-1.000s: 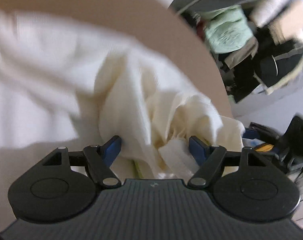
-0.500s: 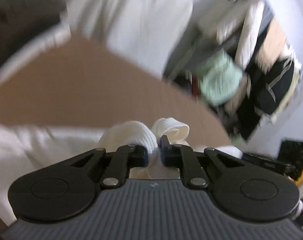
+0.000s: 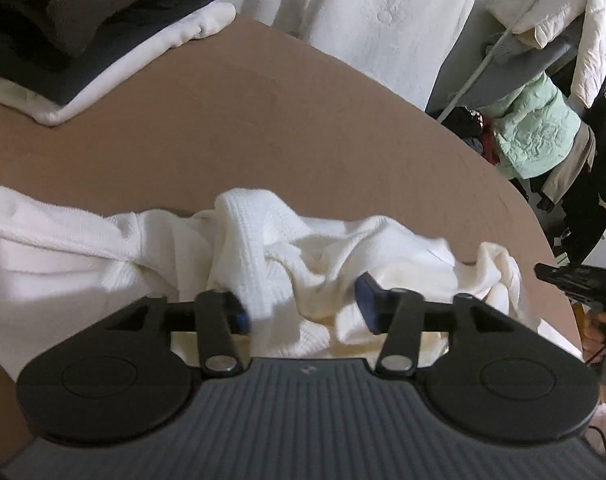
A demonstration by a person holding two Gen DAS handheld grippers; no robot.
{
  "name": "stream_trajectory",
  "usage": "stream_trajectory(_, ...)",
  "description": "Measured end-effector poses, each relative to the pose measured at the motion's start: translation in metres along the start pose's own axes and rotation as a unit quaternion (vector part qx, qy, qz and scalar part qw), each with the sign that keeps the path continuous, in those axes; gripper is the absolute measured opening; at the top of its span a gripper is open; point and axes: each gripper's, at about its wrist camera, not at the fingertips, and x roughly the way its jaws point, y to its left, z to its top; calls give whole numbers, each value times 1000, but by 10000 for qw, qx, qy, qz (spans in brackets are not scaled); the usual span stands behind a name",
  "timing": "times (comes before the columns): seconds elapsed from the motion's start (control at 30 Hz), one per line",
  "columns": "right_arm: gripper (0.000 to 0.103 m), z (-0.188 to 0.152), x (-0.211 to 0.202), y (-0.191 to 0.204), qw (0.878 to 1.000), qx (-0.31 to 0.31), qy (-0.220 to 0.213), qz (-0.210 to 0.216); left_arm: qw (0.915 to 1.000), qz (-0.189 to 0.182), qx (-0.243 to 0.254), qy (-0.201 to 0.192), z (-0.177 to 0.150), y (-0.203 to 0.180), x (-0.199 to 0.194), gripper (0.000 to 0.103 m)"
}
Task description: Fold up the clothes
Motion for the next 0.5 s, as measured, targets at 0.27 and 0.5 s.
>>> stream_trajectory(0.27,59,-28,-46,2,9933,175,394,1073,9923,-707,-928,404,-5,22,-3,98)
stream_trajectory(0.5,59,-61,-29,49,9834,-1365,1011,643,9990,-380,-210,-128,-7,11,-16,57)
